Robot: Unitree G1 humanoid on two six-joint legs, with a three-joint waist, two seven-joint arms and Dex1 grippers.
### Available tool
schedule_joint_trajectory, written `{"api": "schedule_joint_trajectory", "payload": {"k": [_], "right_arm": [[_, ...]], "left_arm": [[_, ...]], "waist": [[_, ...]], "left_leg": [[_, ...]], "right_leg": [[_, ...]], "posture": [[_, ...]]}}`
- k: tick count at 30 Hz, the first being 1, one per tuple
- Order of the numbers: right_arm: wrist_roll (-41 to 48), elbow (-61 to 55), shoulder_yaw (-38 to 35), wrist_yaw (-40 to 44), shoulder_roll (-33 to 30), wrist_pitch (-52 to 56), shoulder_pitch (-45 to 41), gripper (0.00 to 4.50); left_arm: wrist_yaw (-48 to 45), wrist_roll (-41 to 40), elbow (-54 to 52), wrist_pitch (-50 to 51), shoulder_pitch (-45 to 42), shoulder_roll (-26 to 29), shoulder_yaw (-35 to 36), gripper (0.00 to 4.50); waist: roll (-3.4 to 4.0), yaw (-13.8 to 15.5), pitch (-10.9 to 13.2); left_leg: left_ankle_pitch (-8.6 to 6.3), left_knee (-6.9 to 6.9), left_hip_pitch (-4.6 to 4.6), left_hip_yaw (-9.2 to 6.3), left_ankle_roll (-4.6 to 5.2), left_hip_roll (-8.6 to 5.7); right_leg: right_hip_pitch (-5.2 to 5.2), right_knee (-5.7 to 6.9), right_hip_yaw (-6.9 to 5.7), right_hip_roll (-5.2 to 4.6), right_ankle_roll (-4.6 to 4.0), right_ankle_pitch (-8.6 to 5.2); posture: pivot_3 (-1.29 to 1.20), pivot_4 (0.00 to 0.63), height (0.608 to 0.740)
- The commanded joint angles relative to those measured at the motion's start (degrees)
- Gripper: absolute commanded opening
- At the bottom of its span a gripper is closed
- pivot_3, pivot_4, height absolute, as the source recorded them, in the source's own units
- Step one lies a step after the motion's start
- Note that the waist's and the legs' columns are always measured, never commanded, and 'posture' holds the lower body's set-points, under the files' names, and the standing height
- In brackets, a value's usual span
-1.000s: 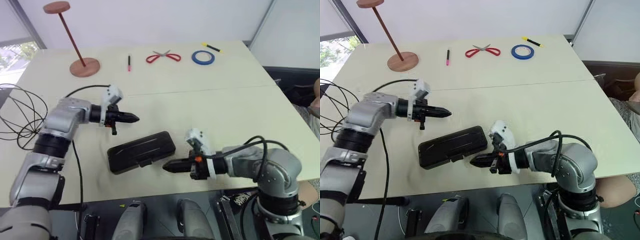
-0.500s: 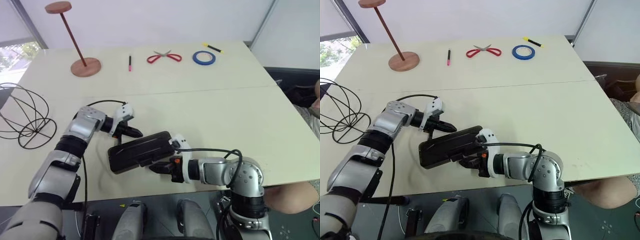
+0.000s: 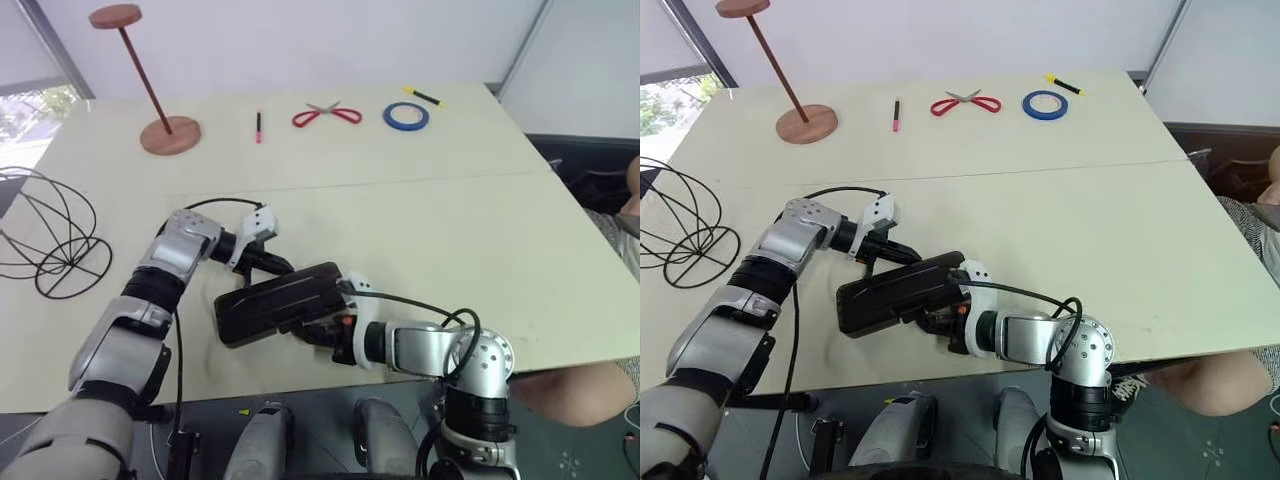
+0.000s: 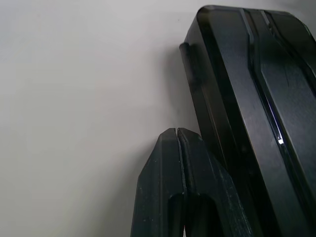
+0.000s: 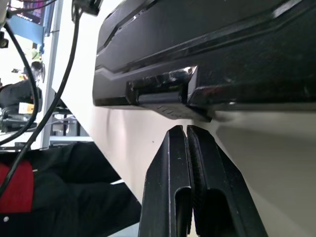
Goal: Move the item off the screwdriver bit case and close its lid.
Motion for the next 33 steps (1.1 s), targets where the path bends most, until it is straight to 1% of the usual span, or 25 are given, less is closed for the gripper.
{"api": "schedule_joint_trajectory", "payload": {"k": [1,10,16,20,26,29,33], "right_arm": [[2.49,1.42,-0.92,-4.23,4.84,-1.45,0.4,0.08],[11.77,4.03,4.37,-13.25,3.21,-9.25,1.41,0.08],[16.29,4.77,7.86,-17.52,1.67,-14.08,1.85,0.08],[18.44,4.63,9.99,-19.38,0.61,-17.83,1.58,0.08],[20.85,4.02,12.75,-20.84,-1.69,-21.94,1.5,0.08],[21.27,4.0,13.77,-20.97,-2.75,-23.45,1.08,0.08],[21.55,4.04,14.8,-20.77,-4.04,-25.02,0.38,0.08]], "left_arm": [[-0.8,0.4,-2.34,-0.81,0.2,0.09,0.71,0.0],[-1.4,1.87,-2.93,-1.65,0.57,-1.0,-0.12,0.0],[-2.67,2.92,-5.3,-2.2,2.34,-0.79,-1.22,0.0],[-3.62,3.75,-9.67,-2.61,5.82,-0.24,-2.89,0.0],[-3.77,3.87,-13.3,-1.91,8.73,-0.28,-3.7,0.0],[-3.2,4.61,-12.54,-3.42,8.61,-0.93,-3.87,0.0],[-1.72,5.65,-8.98,-5.99,6.19,-2.99,-3.19,0.0]], "waist": [[0.0,-0.03,0.0],[0.0,-0.4,-0.01],[0.0,-1.04,-0.01],[0.02,-1.63,-0.04],[0.0,-1.74,-0.13],[-0.01,-1.68,-0.15],[-0.03,-1.46,-0.2]], "left_leg": [[0.0,0.0,0.0,0.0,0.0,0.0],[0.0,-0.02,0.04,0.0,0.0,0.02],[0.0,-0.03,0.05,-0.01,0.01,0.05],[-0.01,-0.08,0.05,-0.01,0.02,0.07],[-0.05,-0.11,0.1,0.0,0.1,0.15],[-0.05,-0.1,0.11,0.0,0.1,0.17],[-0.05,-0.07,0.11,-0.01,0.1,0.17]], "right_leg": [[0.01,0.0,0.0,0.0,0.0,0.0],[0.0,0.03,0.0,0.01,0.0,0.0],[0.0,0.03,0.0,0.05,-0.01,0.0],[-0.01,0.01,0.02,0.05,-0.01,-0.01],[-0.01,-0.01,0.05,0.15,-0.03,-0.03],[0.0,-0.02,0.05,0.19,-0.03,-0.04],[0.03,-0.02,0.04,0.2,-0.03,-0.04]], "posture": [[0.0,0.15,0.74],[0.0,0.15,0.74],[0.0,0.15,0.74],[0.0,0.15,0.74],[0.0,0.15,0.74],[0.0,0.15,0.74],[0.0,0.15,0.74]]}}
